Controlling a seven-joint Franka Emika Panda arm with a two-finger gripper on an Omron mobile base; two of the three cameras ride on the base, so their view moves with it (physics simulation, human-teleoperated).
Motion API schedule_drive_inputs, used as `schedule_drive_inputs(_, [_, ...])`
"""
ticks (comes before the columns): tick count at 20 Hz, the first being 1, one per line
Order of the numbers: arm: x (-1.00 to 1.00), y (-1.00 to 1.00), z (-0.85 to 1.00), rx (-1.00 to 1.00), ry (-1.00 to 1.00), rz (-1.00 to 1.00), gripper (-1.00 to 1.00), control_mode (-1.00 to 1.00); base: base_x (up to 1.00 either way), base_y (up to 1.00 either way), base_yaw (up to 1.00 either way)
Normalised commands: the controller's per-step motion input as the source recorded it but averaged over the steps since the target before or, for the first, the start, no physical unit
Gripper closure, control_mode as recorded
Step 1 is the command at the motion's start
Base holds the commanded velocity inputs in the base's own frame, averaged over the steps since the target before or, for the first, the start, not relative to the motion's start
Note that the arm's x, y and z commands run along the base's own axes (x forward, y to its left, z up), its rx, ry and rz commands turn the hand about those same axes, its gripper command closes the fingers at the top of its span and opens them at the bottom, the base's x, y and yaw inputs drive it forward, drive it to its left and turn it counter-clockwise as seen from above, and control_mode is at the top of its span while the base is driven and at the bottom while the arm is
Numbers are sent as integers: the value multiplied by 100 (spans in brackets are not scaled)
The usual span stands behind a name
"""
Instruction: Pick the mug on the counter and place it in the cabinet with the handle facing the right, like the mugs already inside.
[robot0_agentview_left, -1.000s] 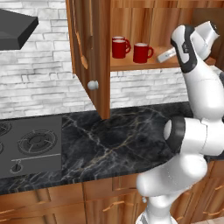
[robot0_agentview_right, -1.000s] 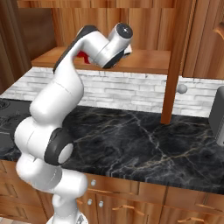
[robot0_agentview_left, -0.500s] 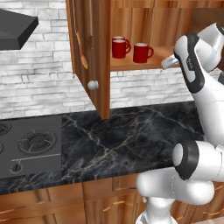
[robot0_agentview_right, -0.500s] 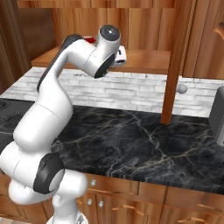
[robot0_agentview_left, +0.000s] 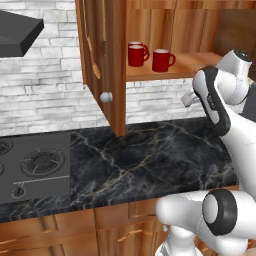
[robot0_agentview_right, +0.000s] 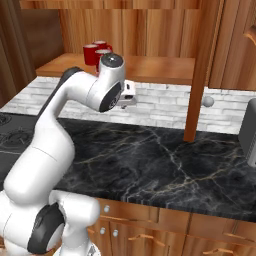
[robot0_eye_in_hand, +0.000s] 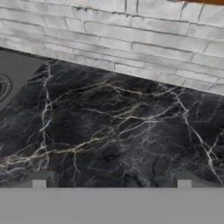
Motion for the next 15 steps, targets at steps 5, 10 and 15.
schedule_drive_inputs(5, [-45, 4, -100, -12, 3, -9, -100, -100, 0, 0, 0])
schedule_drive_inputs(10, [-49, 2, -100, -11, 0, -11, -100, -100, 0, 0, 0])
schedule_drive_inputs(15, [-27, 0, -91, -2, 4, -13, -100, -100, 0, 0, 0])
